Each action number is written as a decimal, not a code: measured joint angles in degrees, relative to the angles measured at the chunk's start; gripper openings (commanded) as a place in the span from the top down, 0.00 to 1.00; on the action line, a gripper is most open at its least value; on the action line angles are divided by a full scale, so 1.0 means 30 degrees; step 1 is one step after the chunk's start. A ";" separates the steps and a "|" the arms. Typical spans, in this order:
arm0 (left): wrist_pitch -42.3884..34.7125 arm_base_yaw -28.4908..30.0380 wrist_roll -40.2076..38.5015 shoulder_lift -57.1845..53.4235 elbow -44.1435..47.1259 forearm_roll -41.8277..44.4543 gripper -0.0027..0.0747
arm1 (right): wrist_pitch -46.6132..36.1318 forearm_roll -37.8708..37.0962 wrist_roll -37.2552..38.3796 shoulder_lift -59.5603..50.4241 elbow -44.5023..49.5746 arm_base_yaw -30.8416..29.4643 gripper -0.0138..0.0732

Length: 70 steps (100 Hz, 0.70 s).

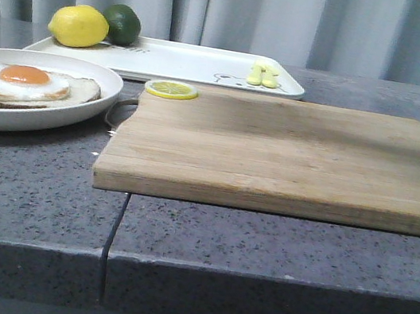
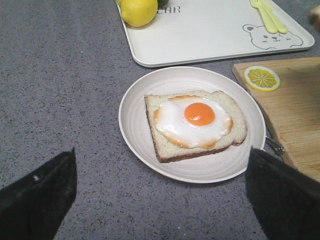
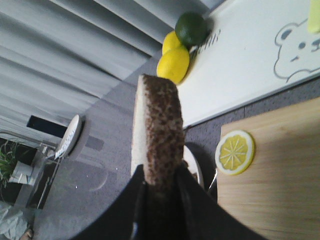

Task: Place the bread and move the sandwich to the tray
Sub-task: 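Lift the bread slice with the right gripper toward the egg plate, then lower the bread onto the egg toast and open the right gripper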

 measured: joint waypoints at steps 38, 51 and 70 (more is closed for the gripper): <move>0.0000 0.0000 0.0000 0.0000 0.0000 0.0000 0.16 | -0.3117 0.0376 0.0681 0.4486 -0.3789 0.5041 0.96; 0.0000 0.0000 0.0000 0.0000 0.0000 0.0000 0.16 | -0.4140 0.0496 0.1290 0.5794 -0.5039 0.6054 0.96; 0.0000 0.0000 0.0000 0.0000 0.0000 0.0000 0.16 | -0.4234 0.0536 0.2093 0.7737 -0.6750 0.6868 0.96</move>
